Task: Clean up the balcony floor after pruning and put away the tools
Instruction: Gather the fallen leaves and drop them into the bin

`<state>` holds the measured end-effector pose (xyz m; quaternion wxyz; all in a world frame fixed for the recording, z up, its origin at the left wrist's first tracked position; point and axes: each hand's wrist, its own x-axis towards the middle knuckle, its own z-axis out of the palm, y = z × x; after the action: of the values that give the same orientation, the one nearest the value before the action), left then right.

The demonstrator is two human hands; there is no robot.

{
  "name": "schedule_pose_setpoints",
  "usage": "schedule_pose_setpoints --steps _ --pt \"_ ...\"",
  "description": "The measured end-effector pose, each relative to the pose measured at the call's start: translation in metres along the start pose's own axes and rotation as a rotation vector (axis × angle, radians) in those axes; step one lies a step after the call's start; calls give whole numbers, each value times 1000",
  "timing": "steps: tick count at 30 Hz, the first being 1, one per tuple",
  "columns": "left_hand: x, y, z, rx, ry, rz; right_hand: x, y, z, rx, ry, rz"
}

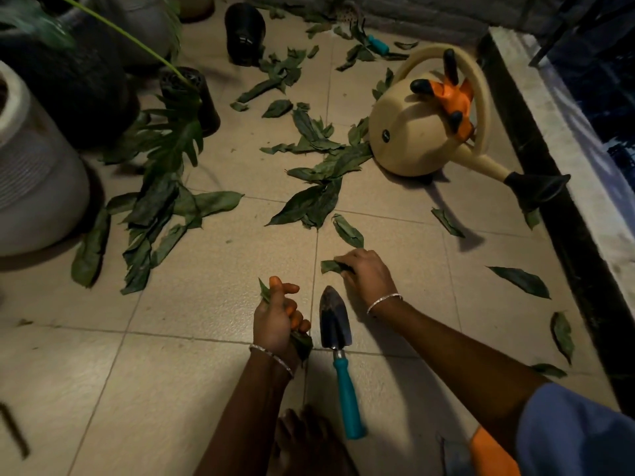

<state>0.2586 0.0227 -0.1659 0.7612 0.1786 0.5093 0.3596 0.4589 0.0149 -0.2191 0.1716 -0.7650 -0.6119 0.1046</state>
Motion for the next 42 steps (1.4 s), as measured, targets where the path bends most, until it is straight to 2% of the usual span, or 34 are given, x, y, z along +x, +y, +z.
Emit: schedule_pose_setpoints --steps 4,8,11,14,17,20,23,27,30,32,35,42 --pt "-1 5 1 -67 -13 -48 -4 -9 -5 78 66 107" --pt "0 8 0 -107 -16 -99 -25 -56 -32 494 216 315" --pt "-7 13 5 -142 -71 -118 -53 -97 -49 709 223 263" --pt "-13 15 10 -227 -209 -152 -72 -121 -52 728 192 181" --pt "-10 11 10 -170 -206 -130 -78 -125 -42 661 178 96" --pt "-6 6 9 -82 -62 -65 -77 -121 -38 655 166 73" --pt "-3 6 6 -17 23 -21 -64 -103 -39 631 227 95" --pt "-3 10 2 -149 18 -48 -21 -46 -26 401 281 193" --pt "-5 13 -5 -143 -2 -38 18 -3 -15 161 97 293" --pt "-3 15 -12 -82 6 -11 37 10 -10 111 -66 322" --pt "2 19 -22 -44 27 17 50 12 1 -23 -146 232" --pt "13 22 -36 -72 51 -32 43 8 7 -374 3 107"
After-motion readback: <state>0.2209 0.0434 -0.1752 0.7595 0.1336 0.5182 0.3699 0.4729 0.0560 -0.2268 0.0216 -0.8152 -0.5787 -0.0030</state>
